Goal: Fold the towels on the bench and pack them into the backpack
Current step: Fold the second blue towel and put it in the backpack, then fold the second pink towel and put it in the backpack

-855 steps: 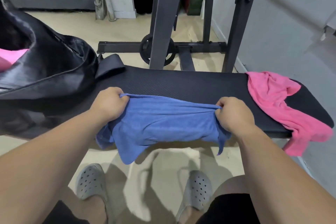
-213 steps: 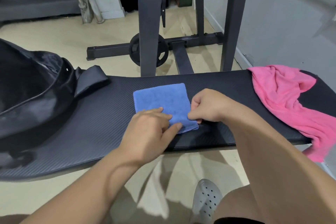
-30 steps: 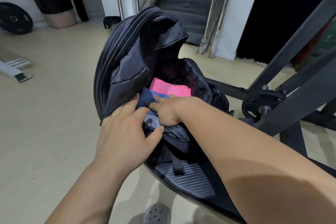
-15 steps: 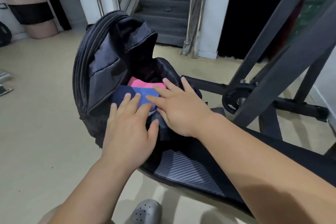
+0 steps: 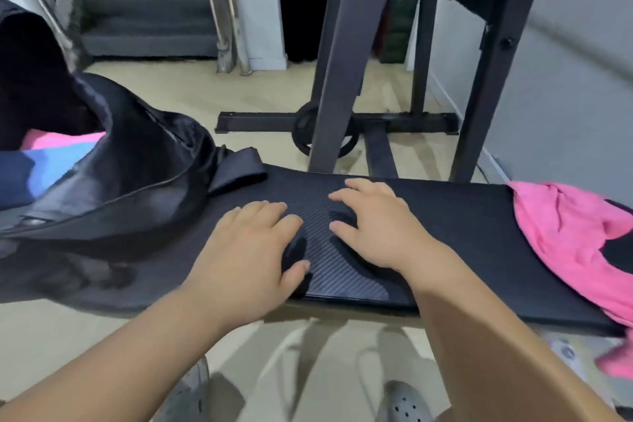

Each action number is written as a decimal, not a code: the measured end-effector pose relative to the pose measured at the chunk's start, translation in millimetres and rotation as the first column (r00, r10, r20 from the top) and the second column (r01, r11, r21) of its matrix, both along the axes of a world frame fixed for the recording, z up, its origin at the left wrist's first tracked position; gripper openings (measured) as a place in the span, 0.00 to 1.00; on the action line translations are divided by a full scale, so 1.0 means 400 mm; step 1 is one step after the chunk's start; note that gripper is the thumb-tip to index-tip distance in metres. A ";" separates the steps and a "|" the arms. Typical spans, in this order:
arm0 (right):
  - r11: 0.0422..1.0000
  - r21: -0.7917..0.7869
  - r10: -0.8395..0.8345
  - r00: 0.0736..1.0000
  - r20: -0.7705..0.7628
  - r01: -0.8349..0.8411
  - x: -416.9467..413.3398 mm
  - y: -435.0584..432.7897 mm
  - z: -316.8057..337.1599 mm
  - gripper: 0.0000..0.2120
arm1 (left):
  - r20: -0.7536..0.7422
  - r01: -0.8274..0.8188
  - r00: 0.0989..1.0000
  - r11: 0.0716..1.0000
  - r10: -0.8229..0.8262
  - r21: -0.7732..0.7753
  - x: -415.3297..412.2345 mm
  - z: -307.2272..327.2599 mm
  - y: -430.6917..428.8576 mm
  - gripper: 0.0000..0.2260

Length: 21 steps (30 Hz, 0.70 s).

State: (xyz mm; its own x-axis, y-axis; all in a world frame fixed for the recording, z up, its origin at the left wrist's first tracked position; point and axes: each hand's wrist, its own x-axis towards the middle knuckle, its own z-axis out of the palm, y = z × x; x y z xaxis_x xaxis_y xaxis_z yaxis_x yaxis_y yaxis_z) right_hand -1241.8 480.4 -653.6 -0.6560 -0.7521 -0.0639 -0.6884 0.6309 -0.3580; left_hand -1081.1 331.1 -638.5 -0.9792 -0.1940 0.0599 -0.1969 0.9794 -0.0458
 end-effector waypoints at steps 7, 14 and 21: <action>0.949 -0.008 -0.316 0.948 0.019 0.317 -0.154 0.232 -0.043 0.26 | 0.082 0.023 0.996 0.979 -0.040 0.201 -0.238 -0.112 0.153 0.22; 0.686 0.130 -0.726 0.686 0.057 0.715 -0.258 0.391 -0.116 0.39 | 0.141 0.039 0.988 0.984 -0.065 0.176 -0.330 -0.183 0.229 0.28; 0.626 0.169 -0.776 0.630 0.040 0.761 -0.267 0.406 -0.146 0.32 | 0.105 0.036 0.992 0.960 -0.068 0.277 -0.290 -0.201 0.220 0.38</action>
